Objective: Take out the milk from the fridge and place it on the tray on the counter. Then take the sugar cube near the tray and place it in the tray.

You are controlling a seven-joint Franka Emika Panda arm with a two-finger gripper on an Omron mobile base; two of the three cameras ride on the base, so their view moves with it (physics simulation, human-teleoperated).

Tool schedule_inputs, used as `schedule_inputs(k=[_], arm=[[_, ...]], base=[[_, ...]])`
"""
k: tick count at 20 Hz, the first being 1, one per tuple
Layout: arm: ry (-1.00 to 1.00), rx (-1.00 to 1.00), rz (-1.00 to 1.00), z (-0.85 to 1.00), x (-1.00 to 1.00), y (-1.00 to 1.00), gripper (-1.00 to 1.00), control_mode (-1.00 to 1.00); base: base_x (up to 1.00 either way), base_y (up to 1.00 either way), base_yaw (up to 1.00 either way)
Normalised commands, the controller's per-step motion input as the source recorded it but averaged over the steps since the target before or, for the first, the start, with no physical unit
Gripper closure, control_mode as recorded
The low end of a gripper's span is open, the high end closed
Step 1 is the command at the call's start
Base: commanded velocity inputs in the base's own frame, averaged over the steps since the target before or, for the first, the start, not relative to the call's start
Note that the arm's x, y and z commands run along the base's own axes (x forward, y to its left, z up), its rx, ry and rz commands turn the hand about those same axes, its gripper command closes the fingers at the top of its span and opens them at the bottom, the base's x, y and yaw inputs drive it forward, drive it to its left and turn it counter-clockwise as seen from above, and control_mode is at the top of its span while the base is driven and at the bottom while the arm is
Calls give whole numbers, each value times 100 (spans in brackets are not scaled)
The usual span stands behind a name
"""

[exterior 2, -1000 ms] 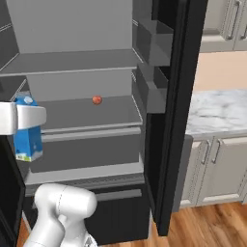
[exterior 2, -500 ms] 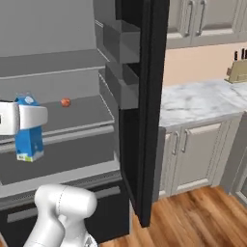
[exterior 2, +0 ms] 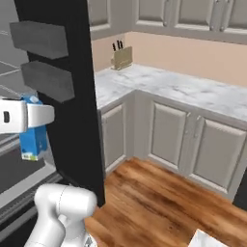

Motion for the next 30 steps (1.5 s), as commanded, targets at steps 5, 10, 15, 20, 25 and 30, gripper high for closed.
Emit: schedule_inputs(k=[5, 10, 15, 20, 25, 30], arm=[[0, 0, 0, 0, 0, 0, 100, 100], [0, 0, 0, 0, 0, 0, 100, 100], [0, 0, 0, 0, 0, 0, 100, 100], [0, 0, 0, 0, 0, 0, 100, 100], [0, 0, 0, 0, 0, 0, 100, 100], [0, 0, 0, 0, 0, 0, 100, 100]], base=[[-100, 0, -64], [-100, 0, -49], [-100, -6, -48], [-100, 14, -15], [-100, 6, -3], [-100, 64, 3]])
